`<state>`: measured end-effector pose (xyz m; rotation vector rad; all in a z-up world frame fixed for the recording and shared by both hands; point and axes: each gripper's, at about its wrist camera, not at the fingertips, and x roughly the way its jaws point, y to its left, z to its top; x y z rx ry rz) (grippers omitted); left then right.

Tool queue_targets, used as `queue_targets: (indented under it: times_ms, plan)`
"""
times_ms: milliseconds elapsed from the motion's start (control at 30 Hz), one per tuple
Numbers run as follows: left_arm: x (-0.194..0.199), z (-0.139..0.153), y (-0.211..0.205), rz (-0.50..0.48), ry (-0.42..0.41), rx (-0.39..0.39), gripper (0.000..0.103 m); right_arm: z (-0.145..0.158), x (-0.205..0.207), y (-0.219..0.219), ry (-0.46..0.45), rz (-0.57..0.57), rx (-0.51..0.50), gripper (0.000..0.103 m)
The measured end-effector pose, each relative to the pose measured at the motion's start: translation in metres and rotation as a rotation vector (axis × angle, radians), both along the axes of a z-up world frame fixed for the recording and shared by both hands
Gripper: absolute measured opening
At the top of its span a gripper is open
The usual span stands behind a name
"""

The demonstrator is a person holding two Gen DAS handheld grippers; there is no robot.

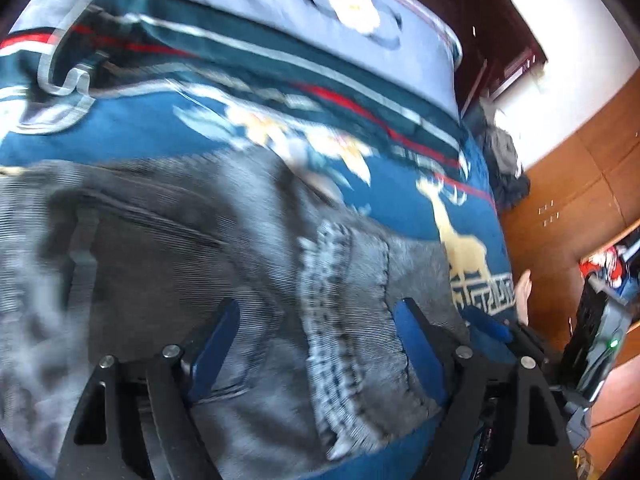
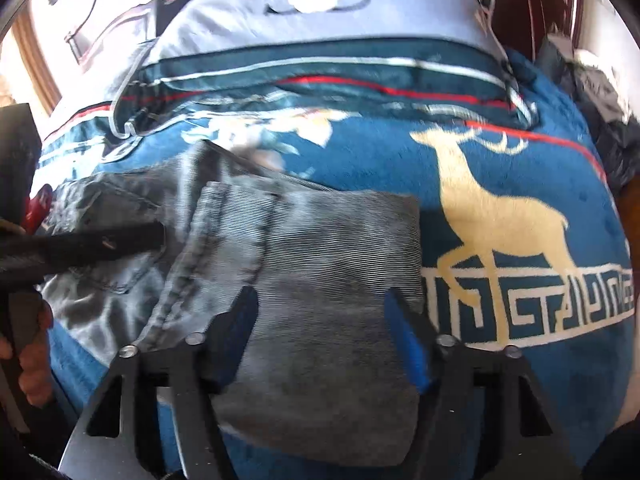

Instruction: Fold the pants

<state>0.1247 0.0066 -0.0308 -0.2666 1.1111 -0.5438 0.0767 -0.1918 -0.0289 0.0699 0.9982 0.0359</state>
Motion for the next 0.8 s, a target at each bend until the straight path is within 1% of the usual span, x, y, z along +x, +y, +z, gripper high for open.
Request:
queue_targets:
  times_ms: [133,167,233,333,433,500,567,700,800]
  plan:
    - [-0.004,0.019,0.042,0.068,0.001,0.006,0.082,0.008,-0.008,0.025,-0.005,0.045,-0.002,0.066]
    - [-0.007,0.024,0.051,0.086,-0.008,0.002,0.084,0.01,-0.01,0.031,-0.005,0.051,0.0,0.067]
    - [-0.013,0.031,0.069,0.121,-0.023,-0.004,0.087,0.014,-0.016,0.038,-0.008,0.046,0.007,0.072]
    - [-0.02,0.036,0.088,0.145,-0.011,0.0,0.089,0.019,-0.024,0.048,-0.016,0.046,0.024,0.076]
    - [-0.025,0.036,0.097,0.151,0.002,0.044,0.091,0.023,-0.031,0.058,-0.019,0.063,0.023,0.078]
    - [-0.029,0.035,0.101,0.14,0.032,0.072,0.092,0.027,-0.035,0.064,-0.025,0.07,0.025,0.08]
    - [-0.033,0.034,0.105,0.126,0.058,0.085,0.093,0.029,-0.038,0.068,-0.027,0.071,0.035,0.081]
    - [-0.045,0.034,0.112,0.122,0.061,0.123,0.097,0.031,-0.046,0.08,-0.024,0.067,0.092,0.09]
    - [-0.051,0.036,0.119,0.131,0.068,0.137,0.098,0.028,-0.054,0.085,-0.016,0.072,0.167,0.091]
